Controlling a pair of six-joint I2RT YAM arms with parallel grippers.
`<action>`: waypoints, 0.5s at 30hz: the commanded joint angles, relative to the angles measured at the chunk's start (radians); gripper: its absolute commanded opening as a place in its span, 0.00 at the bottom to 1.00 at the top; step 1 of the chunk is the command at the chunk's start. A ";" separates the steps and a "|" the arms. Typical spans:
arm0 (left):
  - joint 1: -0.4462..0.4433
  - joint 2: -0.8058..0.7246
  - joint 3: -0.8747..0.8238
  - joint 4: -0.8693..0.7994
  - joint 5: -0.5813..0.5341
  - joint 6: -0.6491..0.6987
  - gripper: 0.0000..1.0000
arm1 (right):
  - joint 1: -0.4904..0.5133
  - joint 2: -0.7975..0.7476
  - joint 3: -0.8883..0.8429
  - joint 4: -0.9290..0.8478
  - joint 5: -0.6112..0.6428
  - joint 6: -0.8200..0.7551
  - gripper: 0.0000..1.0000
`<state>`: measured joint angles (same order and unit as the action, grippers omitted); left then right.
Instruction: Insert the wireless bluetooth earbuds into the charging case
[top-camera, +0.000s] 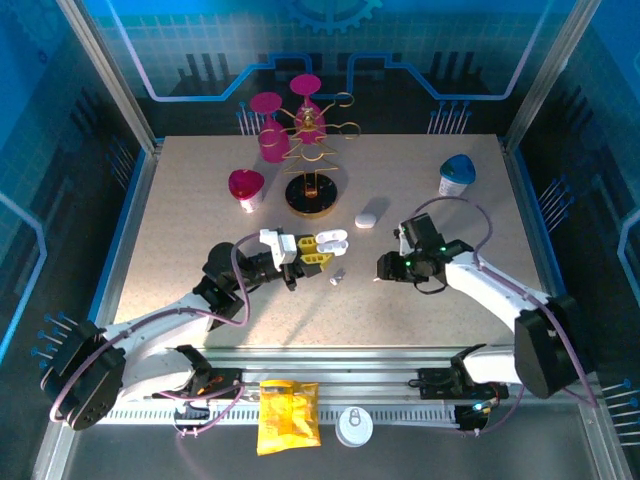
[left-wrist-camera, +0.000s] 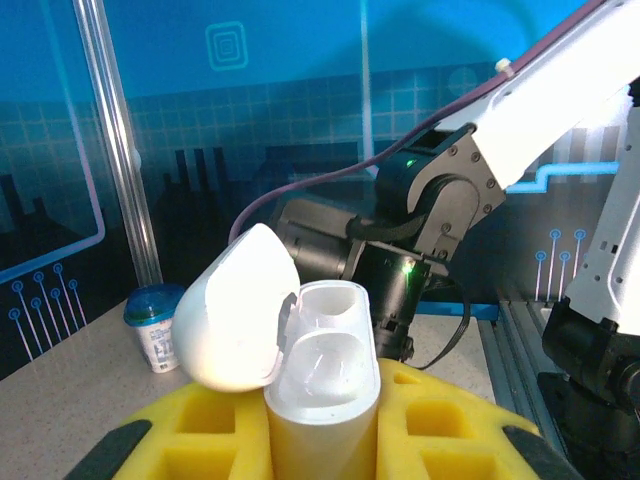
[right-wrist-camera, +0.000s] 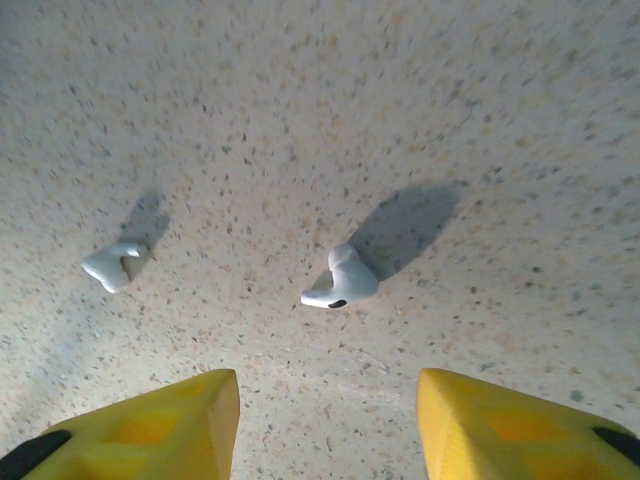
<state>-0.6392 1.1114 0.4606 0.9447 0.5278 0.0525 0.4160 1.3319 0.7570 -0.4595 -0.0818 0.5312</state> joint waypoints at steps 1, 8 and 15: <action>0.007 -0.023 -0.018 0.002 -0.008 0.015 0.15 | 0.034 0.062 0.010 0.023 0.008 0.041 0.47; 0.008 -0.047 -0.030 -0.017 -0.017 0.016 0.15 | 0.078 0.131 0.042 0.056 0.003 0.027 0.40; 0.009 -0.060 -0.030 -0.022 -0.015 0.015 0.15 | 0.181 0.215 0.177 0.000 0.041 -0.104 0.40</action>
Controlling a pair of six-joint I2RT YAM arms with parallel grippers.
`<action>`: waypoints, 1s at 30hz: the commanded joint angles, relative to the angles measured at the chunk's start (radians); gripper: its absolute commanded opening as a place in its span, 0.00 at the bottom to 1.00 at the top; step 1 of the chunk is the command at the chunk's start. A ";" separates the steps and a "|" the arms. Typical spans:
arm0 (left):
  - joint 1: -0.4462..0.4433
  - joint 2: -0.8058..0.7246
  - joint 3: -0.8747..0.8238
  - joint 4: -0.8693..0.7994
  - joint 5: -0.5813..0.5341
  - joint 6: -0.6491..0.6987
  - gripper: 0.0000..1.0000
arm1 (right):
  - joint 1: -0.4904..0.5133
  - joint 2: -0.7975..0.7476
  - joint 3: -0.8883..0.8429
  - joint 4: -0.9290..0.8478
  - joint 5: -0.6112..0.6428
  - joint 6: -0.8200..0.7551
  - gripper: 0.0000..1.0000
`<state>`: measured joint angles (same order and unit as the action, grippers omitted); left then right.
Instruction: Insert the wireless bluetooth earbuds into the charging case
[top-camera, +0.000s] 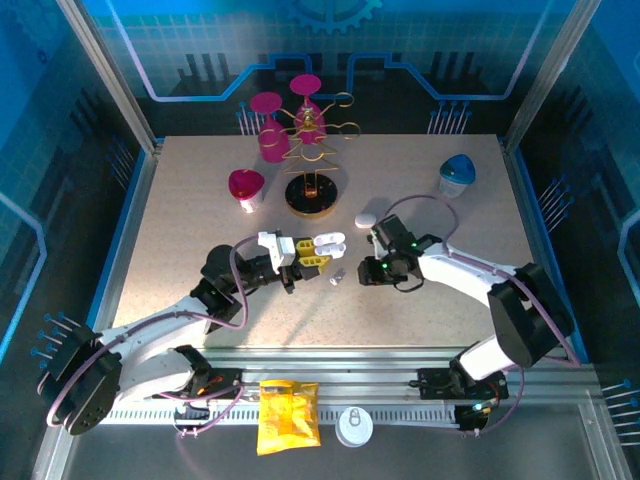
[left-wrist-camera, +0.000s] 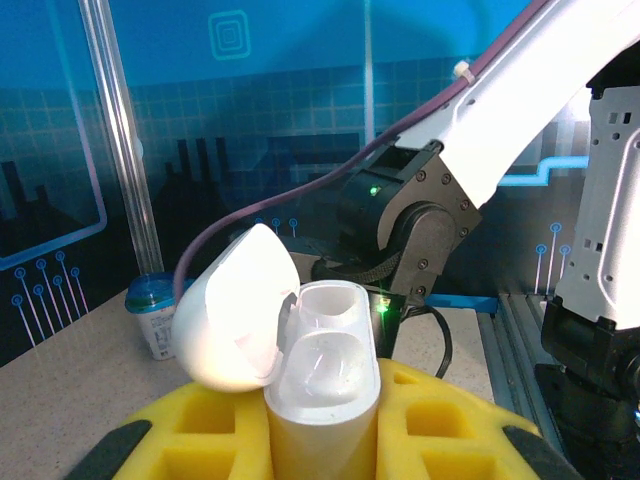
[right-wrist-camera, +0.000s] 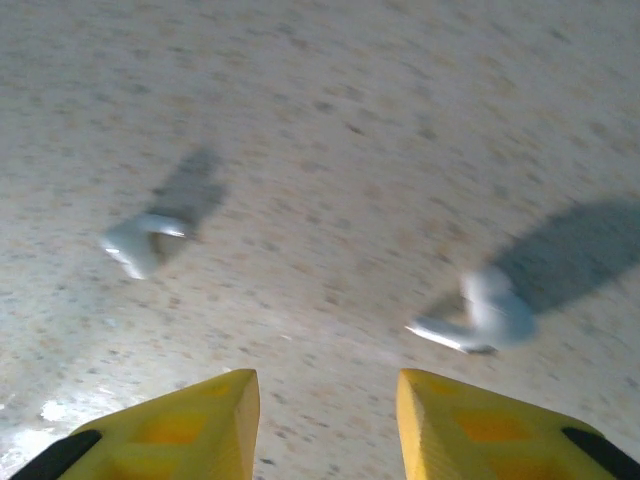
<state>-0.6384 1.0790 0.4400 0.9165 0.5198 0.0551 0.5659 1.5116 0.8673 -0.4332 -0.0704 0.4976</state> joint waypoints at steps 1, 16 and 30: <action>0.008 -0.030 -0.010 0.005 -0.005 0.011 0.15 | 0.039 0.049 0.084 -0.034 0.031 -0.082 0.40; 0.007 -0.100 -0.010 -0.057 0.000 0.012 0.15 | 0.165 0.394 0.470 -0.261 0.035 -0.276 0.46; 0.008 -0.096 -0.018 -0.068 -0.015 0.028 0.16 | 0.192 0.490 0.526 -0.338 0.100 -0.297 0.35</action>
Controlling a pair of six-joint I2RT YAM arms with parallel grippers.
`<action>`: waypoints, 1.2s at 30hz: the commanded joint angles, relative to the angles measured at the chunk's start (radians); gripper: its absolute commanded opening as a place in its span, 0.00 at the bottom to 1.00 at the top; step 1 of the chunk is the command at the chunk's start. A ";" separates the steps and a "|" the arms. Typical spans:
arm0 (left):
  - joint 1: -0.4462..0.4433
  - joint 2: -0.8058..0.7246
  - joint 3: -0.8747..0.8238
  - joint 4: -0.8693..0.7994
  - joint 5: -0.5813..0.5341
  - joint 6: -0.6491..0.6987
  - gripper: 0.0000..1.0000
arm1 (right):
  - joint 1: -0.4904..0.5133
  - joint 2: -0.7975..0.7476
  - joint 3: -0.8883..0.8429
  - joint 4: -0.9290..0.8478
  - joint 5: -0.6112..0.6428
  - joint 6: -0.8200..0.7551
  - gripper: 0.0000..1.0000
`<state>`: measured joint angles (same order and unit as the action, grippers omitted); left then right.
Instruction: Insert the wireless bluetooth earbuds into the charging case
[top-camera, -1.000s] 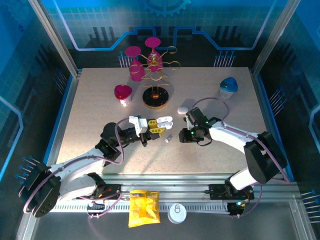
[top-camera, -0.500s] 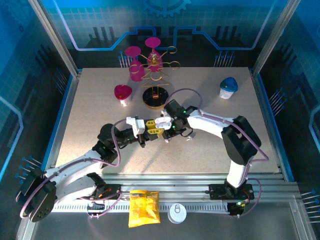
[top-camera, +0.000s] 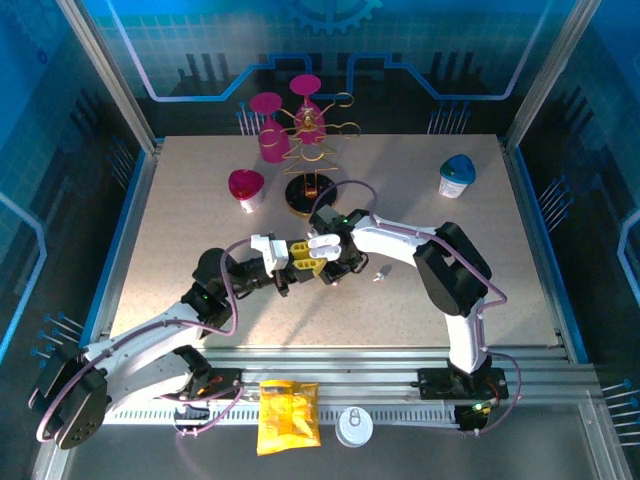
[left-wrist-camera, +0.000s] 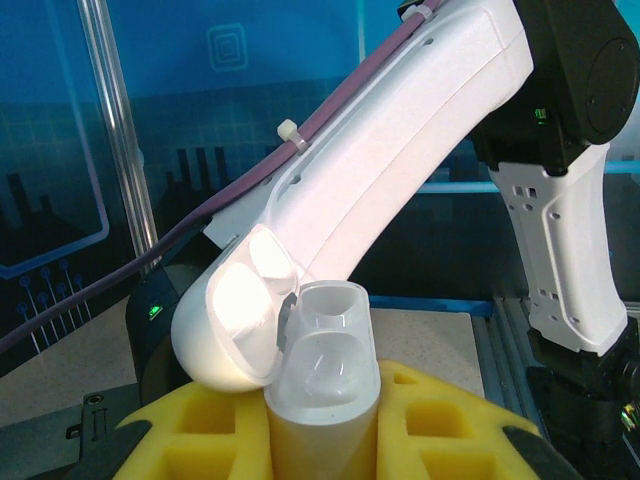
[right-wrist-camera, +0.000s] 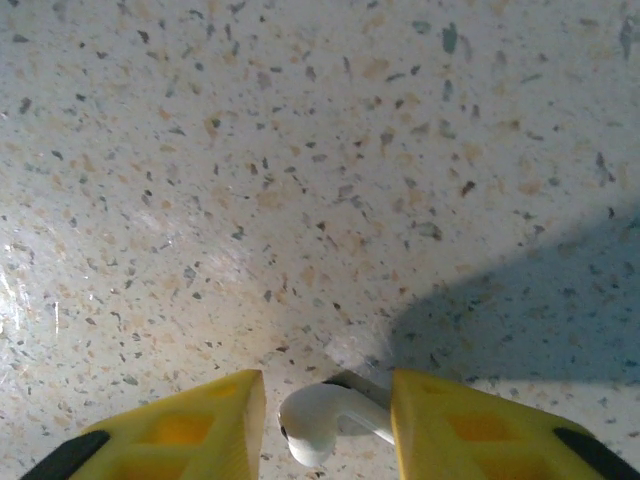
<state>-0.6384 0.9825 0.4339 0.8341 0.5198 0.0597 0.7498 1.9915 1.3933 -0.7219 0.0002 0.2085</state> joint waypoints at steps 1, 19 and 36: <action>0.008 0.005 -0.011 0.018 -0.014 0.023 0.16 | 0.008 0.010 -0.005 -0.051 0.037 -0.006 0.33; 0.008 -0.014 -0.034 0.019 -0.028 0.022 0.16 | -0.015 -0.054 -0.048 -0.111 0.093 0.047 0.31; 0.008 -0.018 -0.043 0.021 -0.034 0.018 0.16 | -0.003 -0.062 -0.081 -0.094 0.017 0.045 0.39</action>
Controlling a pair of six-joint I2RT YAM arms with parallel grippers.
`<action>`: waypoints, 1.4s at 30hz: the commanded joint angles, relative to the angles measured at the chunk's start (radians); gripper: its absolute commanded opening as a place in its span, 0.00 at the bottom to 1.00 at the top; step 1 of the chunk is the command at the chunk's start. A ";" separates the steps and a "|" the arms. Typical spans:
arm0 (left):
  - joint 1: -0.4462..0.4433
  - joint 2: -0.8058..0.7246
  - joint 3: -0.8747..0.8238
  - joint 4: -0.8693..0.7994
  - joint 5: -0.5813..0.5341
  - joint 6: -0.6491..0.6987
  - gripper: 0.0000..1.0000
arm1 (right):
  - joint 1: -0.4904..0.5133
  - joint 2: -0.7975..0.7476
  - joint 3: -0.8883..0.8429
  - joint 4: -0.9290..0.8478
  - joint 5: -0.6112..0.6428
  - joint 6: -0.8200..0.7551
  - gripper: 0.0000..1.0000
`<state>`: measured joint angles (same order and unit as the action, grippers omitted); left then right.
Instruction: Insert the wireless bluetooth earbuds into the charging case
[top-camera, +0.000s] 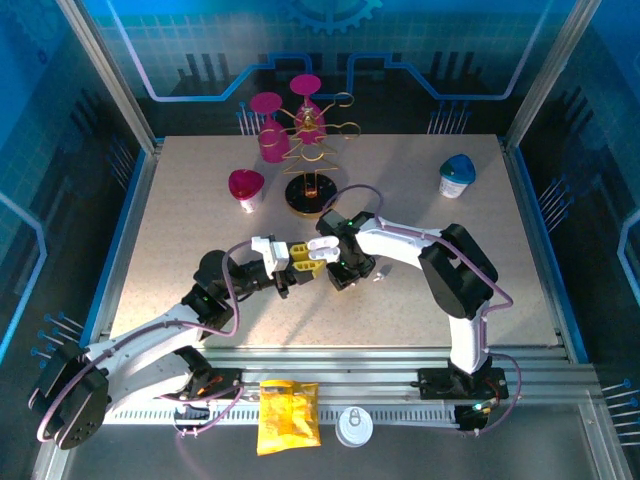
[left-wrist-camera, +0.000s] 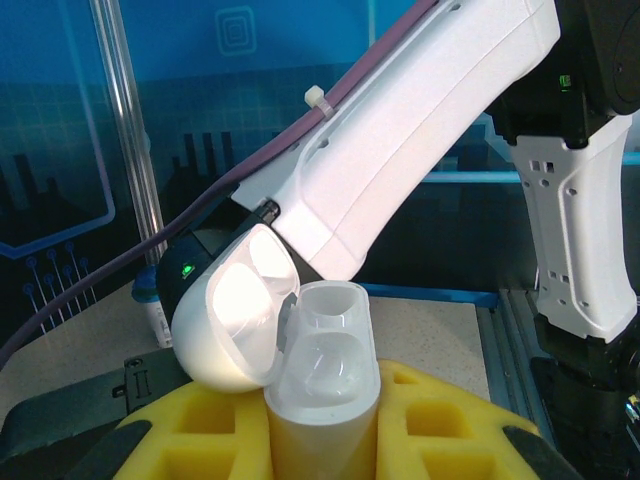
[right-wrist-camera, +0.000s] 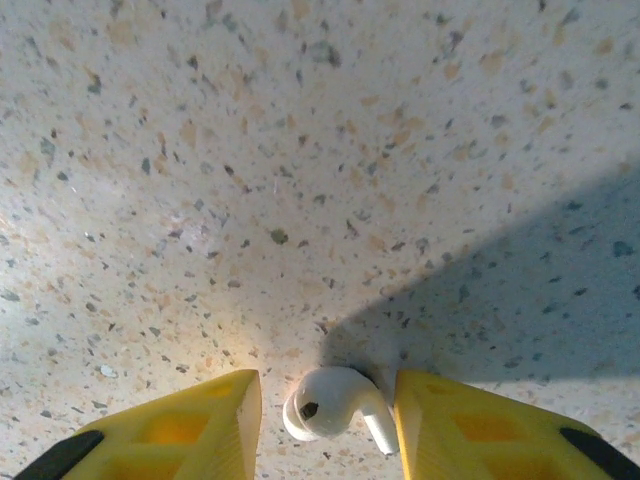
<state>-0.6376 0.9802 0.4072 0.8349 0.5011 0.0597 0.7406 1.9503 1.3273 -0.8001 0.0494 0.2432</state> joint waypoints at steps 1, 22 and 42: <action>0.007 -0.015 -0.015 0.020 -0.015 0.019 0.16 | 0.007 -0.023 -0.017 -0.018 -0.033 0.011 0.39; 0.007 -0.012 -0.010 0.024 -0.009 0.008 0.17 | 0.019 0.027 0.065 -0.070 0.007 -0.027 0.41; 0.007 -0.025 -0.005 -0.005 -0.010 0.040 0.17 | 0.058 0.202 0.256 -0.278 0.060 -0.119 0.35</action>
<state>-0.6376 0.9718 0.4068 0.8181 0.5011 0.0757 0.7860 2.1155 1.5566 -1.0271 0.0940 0.1368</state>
